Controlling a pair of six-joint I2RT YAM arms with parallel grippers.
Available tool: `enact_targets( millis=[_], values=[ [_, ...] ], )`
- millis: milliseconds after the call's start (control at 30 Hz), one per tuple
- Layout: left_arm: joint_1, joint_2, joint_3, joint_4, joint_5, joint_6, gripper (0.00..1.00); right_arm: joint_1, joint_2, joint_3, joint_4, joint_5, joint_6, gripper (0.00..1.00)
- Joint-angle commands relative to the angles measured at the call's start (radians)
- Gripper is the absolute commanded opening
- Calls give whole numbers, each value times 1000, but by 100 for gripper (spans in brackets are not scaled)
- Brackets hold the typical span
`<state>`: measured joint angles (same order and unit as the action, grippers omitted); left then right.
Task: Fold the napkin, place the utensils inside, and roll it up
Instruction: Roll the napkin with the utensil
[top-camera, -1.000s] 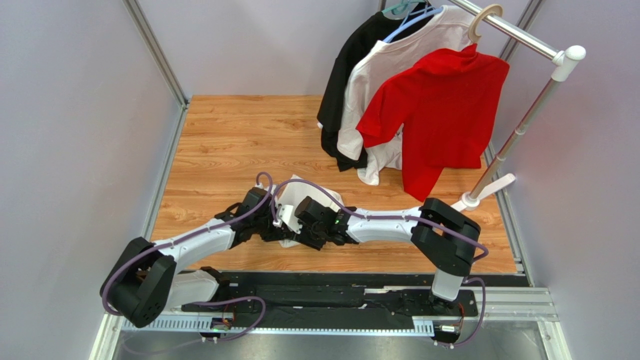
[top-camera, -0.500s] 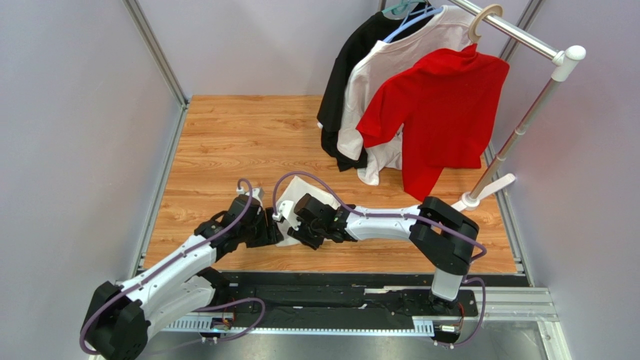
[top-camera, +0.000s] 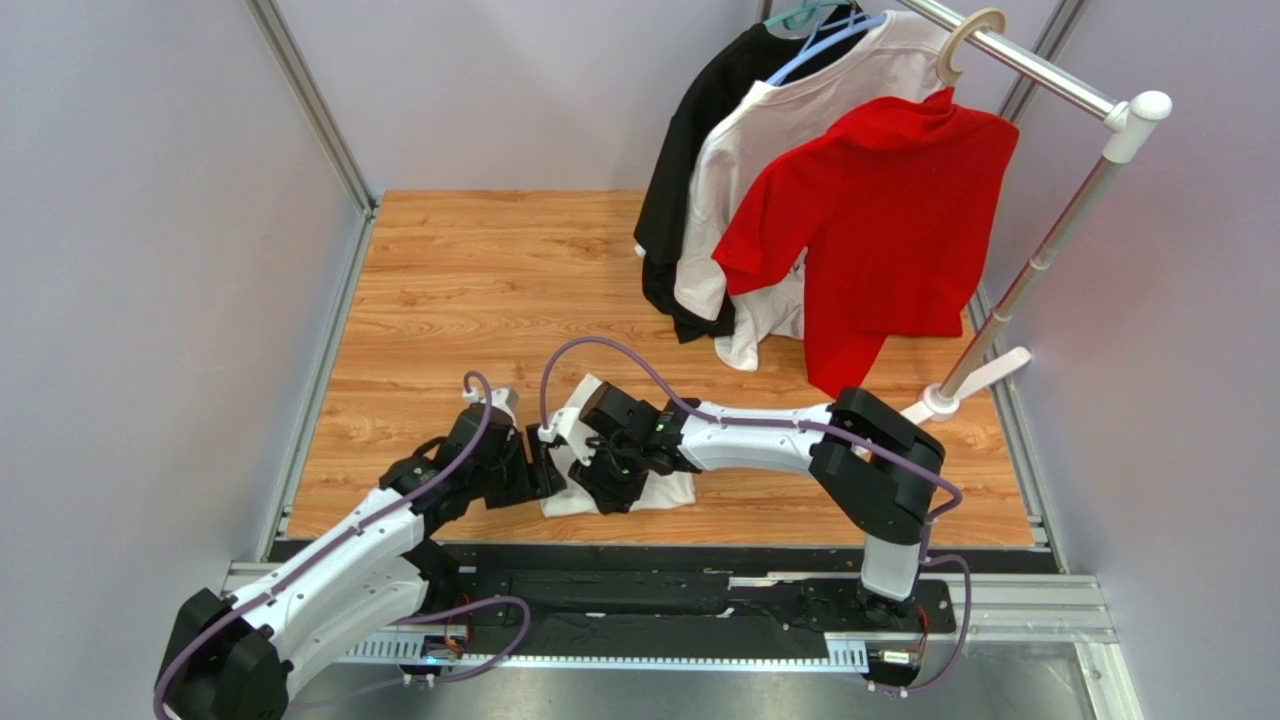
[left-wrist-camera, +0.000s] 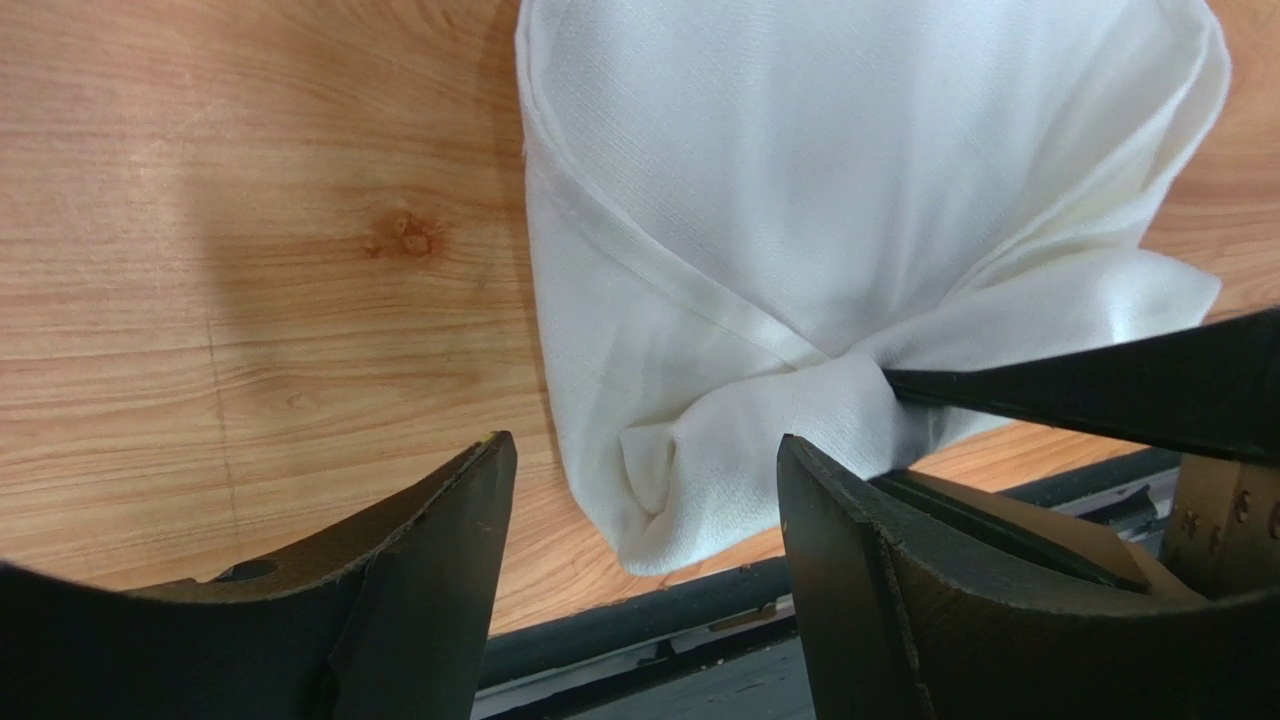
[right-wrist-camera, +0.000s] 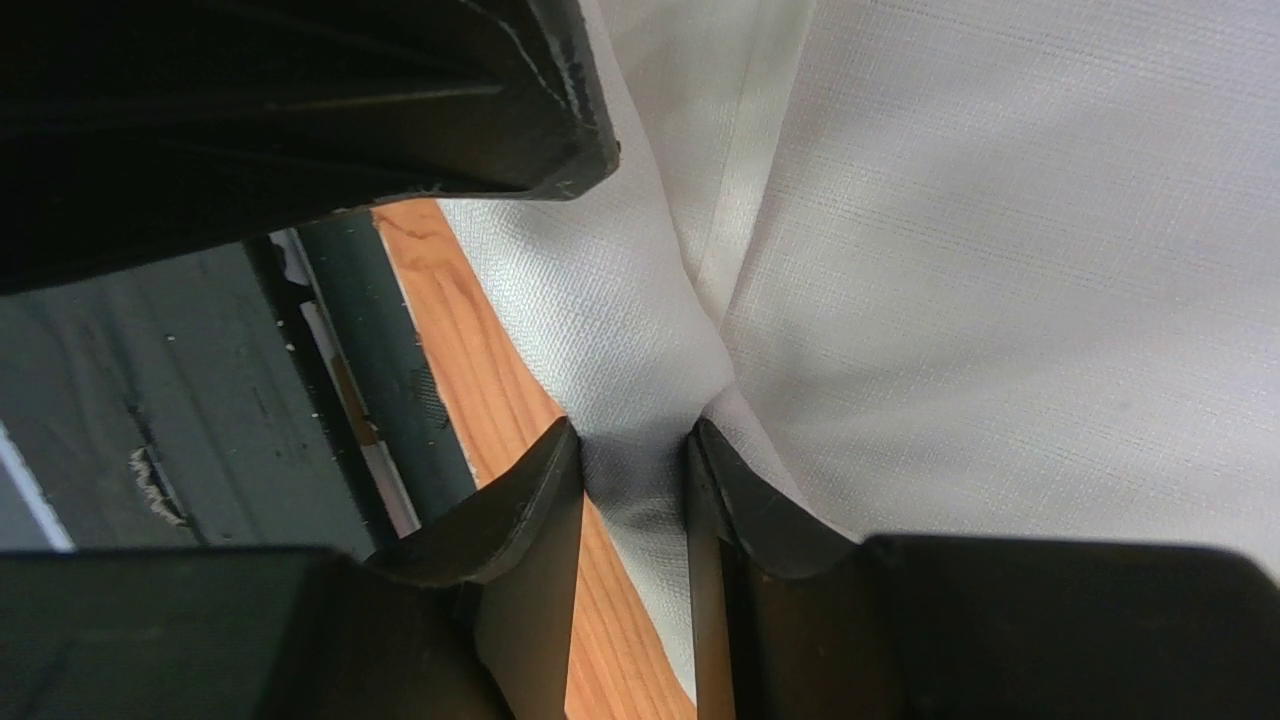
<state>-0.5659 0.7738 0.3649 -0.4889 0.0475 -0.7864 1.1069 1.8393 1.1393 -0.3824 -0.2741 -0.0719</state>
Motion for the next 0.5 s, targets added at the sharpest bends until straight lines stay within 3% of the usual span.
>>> enact_targets(
  millis=[0,167,333,467],
  values=[
    [8,48,6,26,23,-53,73,-7,87,-21,-204,-112,63,10],
    [8,93,25,19,-9,-48,73,-41,103,-1,-214,-134,101,9],
    [8,157,-4,176,67,-39,62,-78,123,11,-222,-151,116,8],
    [8,237,28,202,66,7,53,-110,132,11,-230,-181,129,8]
  ],
)
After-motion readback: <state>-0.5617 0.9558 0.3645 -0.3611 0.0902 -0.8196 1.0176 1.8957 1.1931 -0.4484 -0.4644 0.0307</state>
